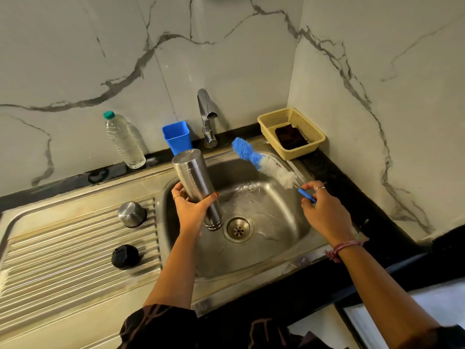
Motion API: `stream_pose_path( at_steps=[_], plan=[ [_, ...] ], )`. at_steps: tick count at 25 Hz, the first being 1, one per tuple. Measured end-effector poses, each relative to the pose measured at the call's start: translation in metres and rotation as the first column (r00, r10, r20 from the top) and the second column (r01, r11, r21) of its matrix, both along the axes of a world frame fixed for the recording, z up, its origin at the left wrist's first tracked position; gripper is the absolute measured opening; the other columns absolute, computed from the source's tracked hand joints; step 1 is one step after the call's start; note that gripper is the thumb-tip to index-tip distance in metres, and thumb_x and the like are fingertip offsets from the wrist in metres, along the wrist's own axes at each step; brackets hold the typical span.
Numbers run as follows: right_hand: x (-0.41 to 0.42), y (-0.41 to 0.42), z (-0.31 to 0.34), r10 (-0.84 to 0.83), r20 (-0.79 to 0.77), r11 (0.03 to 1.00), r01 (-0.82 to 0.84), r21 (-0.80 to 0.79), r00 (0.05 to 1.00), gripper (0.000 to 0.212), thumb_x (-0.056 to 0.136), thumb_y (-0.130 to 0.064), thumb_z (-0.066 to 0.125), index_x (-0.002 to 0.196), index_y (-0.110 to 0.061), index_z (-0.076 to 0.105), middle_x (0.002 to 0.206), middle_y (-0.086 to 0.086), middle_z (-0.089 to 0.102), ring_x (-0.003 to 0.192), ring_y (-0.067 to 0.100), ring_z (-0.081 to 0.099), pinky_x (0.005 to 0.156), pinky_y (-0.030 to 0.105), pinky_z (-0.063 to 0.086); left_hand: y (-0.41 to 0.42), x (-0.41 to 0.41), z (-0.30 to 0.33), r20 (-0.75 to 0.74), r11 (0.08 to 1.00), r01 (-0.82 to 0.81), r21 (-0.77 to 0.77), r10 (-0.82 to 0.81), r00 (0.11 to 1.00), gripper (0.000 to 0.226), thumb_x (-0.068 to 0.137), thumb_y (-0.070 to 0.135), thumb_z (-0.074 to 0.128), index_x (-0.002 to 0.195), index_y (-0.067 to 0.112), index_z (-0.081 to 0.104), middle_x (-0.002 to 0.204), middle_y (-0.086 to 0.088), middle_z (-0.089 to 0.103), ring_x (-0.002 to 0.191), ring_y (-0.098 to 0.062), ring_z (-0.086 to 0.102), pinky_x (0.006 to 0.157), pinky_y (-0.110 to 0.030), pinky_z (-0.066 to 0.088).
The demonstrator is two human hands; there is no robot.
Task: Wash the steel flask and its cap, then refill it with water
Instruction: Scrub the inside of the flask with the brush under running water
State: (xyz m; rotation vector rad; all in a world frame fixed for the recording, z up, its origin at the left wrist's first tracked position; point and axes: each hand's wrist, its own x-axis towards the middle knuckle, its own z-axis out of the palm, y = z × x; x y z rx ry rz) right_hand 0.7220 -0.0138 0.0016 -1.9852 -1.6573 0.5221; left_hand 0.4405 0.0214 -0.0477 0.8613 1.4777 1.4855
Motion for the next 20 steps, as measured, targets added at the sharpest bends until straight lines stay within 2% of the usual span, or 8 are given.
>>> stream_pose_path(
  at_steps=[4,7,12,16,20],
  plan=[
    [-0.002,0.007,-0.006,-0.007,0.002,1.0,0.007,0.022,1.0,0.024,0.094,-0.03,0.054,0.117,-0.023,0.054,0.08,-0.007,0.055,0.066,0.009,0.055,0.047,0.017,0.032,0.003,-0.005,-0.002,-0.076,0.999,0.033,-0.007,-0.034,0.997,0.096,0.069,0.001,0.084,0.143,0.027,0.03,0.128,0.001,0.053,0.115,-0.018,0.057,0.097,-0.045,0.051],
    [-0.002,0.013,-0.014,-0.012,-0.012,1.0,0.012,-0.017,1.0,0.028,0.095,-0.039,0.05,0.116,-0.022,0.059,0.083,-0.006,0.056,0.074,0.013,0.055,0.051,0.02,0.036,0.008,-0.007,-0.003,-0.072,0.999,0.033,-0.027,-0.035,0.997,0.091,0.071,0.007,0.084,0.141,0.031,0.031,0.121,0.008,0.054,0.111,-0.016,0.058,0.097,-0.047,0.052],
    [-0.006,0.028,-0.029,0.008,-0.101,0.993,-0.02,-0.118,0.995,0.027,0.097,-0.038,0.046,0.107,-0.017,0.06,0.072,-0.008,0.055,0.066,0.01,0.053,0.051,0.023,0.036,0.031,-0.012,0.005,-0.142,0.995,0.056,-0.077,-0.066,0.988,0.084,0.068,0.019,0.088,0.136,0.024,0.04,0.118,0.004,0.059,0.105,-0.014,0.061,0.097,-0.045,0.052],
    [-0.017,0.043,-0.036,0.023,-0.14,0.995,-0.037,-0.097,0.99,0.027,0.099,-0.032,0.043,0.101,-0.01,0.059,0.064,-0.002,0.053,0.058,0.012,0.051,0.05,0.025,0.035,0.062,-0.01,0.02,-0.241,0.987,0.139,-0.082,-0.155,0.958,0.086,0.065,0.014,0.089,0.132,0.022,0.037,0.11,0.009,0.056,0.1,-0.008,0.058,0.091,-0.034,0.049],
    [-0.024,0.056,-0.044,0.0,-0.151,0.995,-0.015,-0.097,0.988,0.028,0.1,-0.032,0.041,0.1,-0.008,0.056,0.075,0.005,0.06,0.06,0.01,0.05,0.051,0.022,0.036,0.092,0.001,0.027,-0.295,0.983,0.164,-0.085,-0.182,0.938,0.076,0.064,0.013,0.089,0.12,0.025,0.039,0.11,0.004,0.055,0.1,-0.011,0.058,0.091,-0.035,0.05]
  ],
)
